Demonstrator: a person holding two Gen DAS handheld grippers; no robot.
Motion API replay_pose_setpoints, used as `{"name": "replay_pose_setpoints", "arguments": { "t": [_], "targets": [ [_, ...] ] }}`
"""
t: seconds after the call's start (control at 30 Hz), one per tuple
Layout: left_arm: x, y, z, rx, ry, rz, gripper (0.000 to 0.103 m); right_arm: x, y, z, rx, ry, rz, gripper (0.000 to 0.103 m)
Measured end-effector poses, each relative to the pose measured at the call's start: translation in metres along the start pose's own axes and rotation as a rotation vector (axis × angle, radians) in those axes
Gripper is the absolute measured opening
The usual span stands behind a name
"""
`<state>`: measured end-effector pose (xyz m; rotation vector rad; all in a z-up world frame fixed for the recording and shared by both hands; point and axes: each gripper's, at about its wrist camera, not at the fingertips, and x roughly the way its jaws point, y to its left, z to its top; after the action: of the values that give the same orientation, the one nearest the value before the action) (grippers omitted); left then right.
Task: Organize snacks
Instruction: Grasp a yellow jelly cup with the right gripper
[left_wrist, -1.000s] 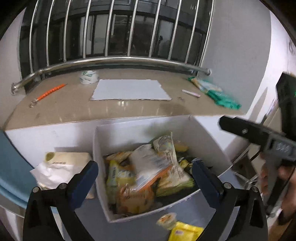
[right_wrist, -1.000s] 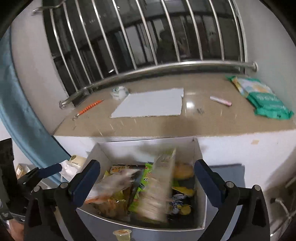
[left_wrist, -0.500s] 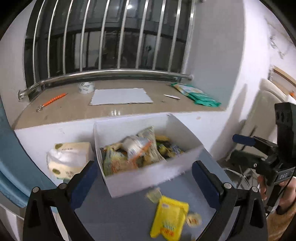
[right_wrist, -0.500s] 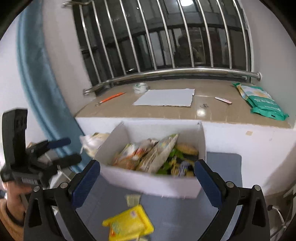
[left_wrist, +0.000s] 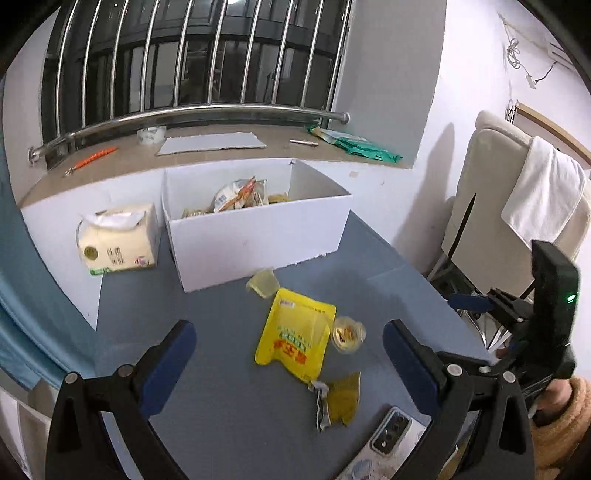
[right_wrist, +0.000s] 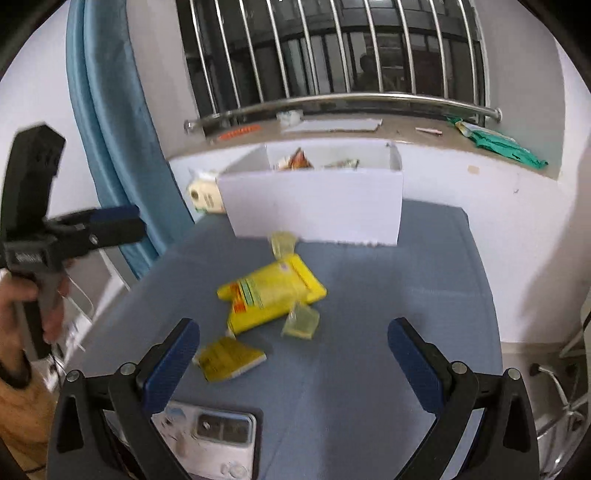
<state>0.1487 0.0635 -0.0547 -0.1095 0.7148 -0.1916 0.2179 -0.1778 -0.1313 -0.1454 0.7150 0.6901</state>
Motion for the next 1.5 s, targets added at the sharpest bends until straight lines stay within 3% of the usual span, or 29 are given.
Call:
{"name": "replay_pose_setpoints", "arguments": {
  "t": [0.17,0.5,0.57,0.63,0.7,0.93,1.13,1.33,1.5],
  "targets": [
    [0.0,0.004,-0.008,-0.016,0.015,0.007,0.103,0.03,0.001,-0.007,-0.017,0.064,0.0,0.103],
    [0.014,0.006,-0.027,-0.008,0.076,0.015,0.103,0.103,-0.011,-0.003,0.074,0.177,0.079,0.1],
    [0.018,0.006,-0.028,-0.003,0.088,0.02,0.103,0.114,-0.014,-0.003,0.1,0.2,0.102,0.083],
    [0.022,0.006,-0.029,-0.001,0.095,0.02,0.103,0.117,-0.018,-0.001,0.106,0.192,0.064,0.033],
    [0.025,0.006,-0.03,0.002,0.103,0.015,0.103,0.114,-0.025,-0.001,0.153,0.202,0.104,0.033],
    [0.049,-0.002,-0.022,0.038,0.141,0.005,0.103,0.079,-0.028,-0.004,0.147,0.13,0.118,0.032],
    [0.093,-0.017,-0.018,0.11,0.224,-0.009,0.103,0.039,-0.032,-0.001,0.166,0.061,0.128,0.033],
    [0.137,-0.025,-0.017,0.143,0.292,-0.072,0.103,0.006,-0.034,-0.004,0.173,0.009,0.12,0.033],
    [0.17,-0.021,-0.02,0.179,0.374,-0.024,0.103,-0.01,-0.038,-0.01,0.183,-0.01,0.12,0.033]
  ]
}}
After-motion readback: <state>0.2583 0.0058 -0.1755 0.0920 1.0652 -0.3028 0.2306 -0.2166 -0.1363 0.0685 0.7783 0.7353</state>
